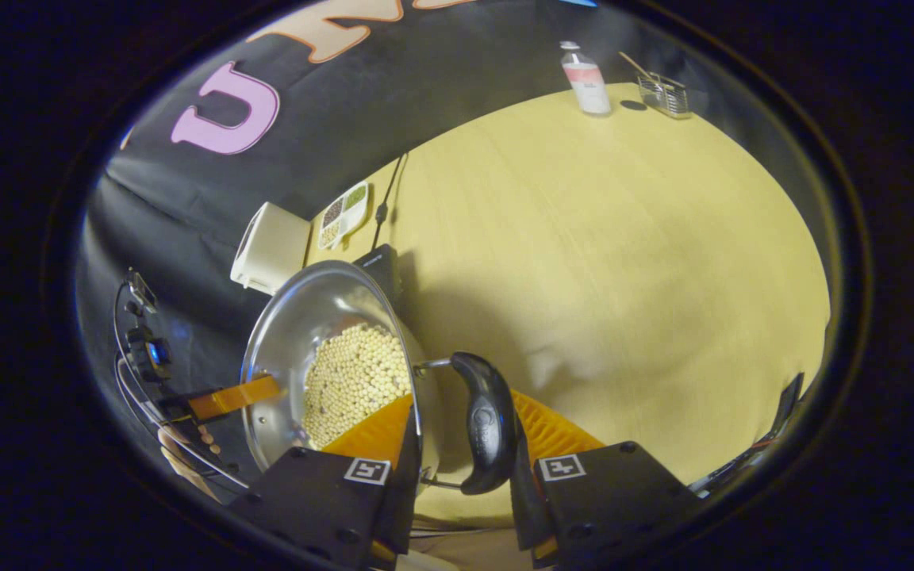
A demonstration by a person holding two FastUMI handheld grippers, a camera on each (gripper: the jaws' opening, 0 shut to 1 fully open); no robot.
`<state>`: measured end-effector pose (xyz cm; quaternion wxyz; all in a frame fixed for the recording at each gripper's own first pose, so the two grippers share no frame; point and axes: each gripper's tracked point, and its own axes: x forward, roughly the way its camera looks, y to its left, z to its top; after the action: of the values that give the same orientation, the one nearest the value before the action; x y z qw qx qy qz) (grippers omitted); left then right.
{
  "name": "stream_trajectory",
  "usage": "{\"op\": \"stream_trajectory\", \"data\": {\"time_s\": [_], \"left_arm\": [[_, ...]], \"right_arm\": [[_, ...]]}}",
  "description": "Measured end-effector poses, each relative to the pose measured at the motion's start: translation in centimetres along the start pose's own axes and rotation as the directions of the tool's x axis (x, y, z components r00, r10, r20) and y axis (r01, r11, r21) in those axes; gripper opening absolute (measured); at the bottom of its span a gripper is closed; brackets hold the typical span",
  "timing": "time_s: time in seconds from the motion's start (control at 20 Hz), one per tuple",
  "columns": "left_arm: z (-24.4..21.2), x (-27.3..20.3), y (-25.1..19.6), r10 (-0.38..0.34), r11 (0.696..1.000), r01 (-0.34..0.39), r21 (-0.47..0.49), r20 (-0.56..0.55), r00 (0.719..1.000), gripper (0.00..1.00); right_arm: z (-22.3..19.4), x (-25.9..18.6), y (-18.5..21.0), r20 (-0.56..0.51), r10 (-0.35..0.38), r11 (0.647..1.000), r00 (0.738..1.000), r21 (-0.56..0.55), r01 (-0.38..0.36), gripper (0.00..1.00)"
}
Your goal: First push the handle of the pot to place it horizontally, then grasp the pot with both hands and set it on the induction cooktop.
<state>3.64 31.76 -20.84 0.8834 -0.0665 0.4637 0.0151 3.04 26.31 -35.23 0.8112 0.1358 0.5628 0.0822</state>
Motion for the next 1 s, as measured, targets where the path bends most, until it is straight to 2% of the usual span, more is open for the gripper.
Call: {"op": "stream_trajectory", "data": {"time_s": [0.4,0.6,0.65,1.0], "left_arm": [[1.9,0.5,5.4,0.053,0.998,-0.051,-0.028,0.063,0.997,0.59],[2.9,0.9,7.0,0.083,0.997,-0.082,-0.008,0.090,0.993,0.59],[3.2,1.0,7.3,0.086,0.996,-0.086,-0.002,0.096,0.992,0.59],[4.3,1.6,8.6,0.099,0.994,-0.104,0.038,0.124,0.987,0.59]], "right_arm": [[1.8,4.1,5.0,0.061,0.022,0.999,0.998,-0.040,-0.020,0.46],[2.2,5.9,5.9,0.111,0.005,0.999,0.994,-0.039,-0.001,0.46],[2.2,6.2,6.1,0.118,0.006,0.999,0.993,-0.035,-0.002,0.53],[2.5,7.6,6.9,0.151,0.018,0.999,0.988,-0.029,-0.014,0.53]]}}
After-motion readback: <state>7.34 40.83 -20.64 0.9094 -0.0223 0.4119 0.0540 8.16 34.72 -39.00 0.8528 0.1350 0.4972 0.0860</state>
